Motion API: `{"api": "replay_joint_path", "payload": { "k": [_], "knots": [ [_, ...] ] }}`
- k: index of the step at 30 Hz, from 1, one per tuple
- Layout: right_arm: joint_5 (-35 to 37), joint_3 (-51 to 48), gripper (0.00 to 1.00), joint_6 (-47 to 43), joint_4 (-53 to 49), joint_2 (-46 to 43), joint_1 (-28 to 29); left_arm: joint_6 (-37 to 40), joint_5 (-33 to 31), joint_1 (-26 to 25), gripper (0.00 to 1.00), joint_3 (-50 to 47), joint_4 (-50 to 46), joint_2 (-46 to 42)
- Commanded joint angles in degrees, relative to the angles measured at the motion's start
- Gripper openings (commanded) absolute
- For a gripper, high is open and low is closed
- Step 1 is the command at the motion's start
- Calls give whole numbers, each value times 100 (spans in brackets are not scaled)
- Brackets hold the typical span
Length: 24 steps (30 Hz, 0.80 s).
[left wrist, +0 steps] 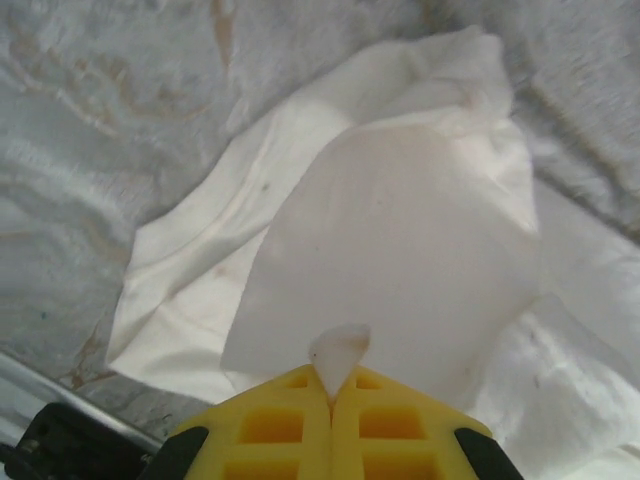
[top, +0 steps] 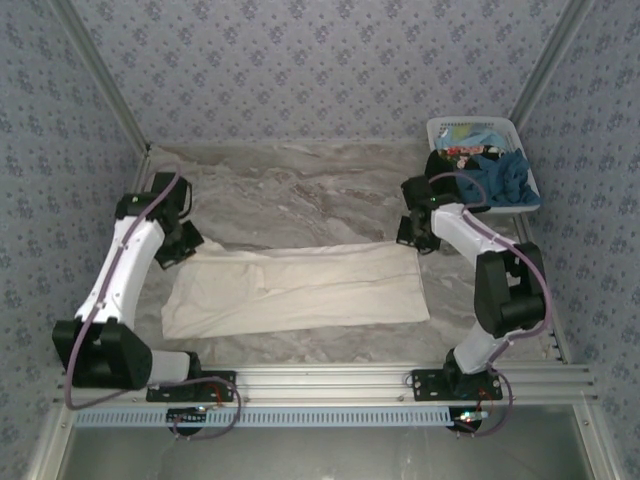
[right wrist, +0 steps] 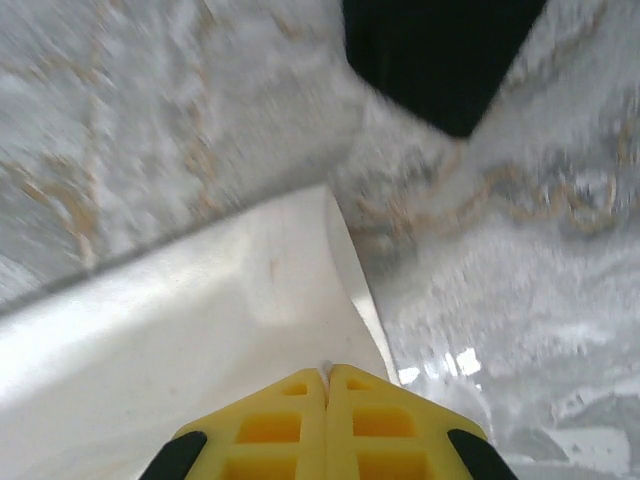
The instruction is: Fold and stack the t-shirts
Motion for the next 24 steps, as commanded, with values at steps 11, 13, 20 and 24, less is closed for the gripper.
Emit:
{"api": "replay_joint_path", "payload": {
  "k": [11, 13, 20, 24],
  "knots": [
    [154, -708, 0, 265, -86, -646, 37, -647, -297, -164, 0, -1185, -339, -1055],
    [161, -726, 0, 287, -133, -644, 48, -652, -277, -176, 0, -1313, -348, -1081],
    [198, -860, 0, 334, -178, -672, 100, -862, -269, -304, 0, -1827, -204, -1184],
    [345, -944, 0, 436, -325, -706, 147, -1007, -441, -467, 0, -2013, -238, -1221]
  ]
}}
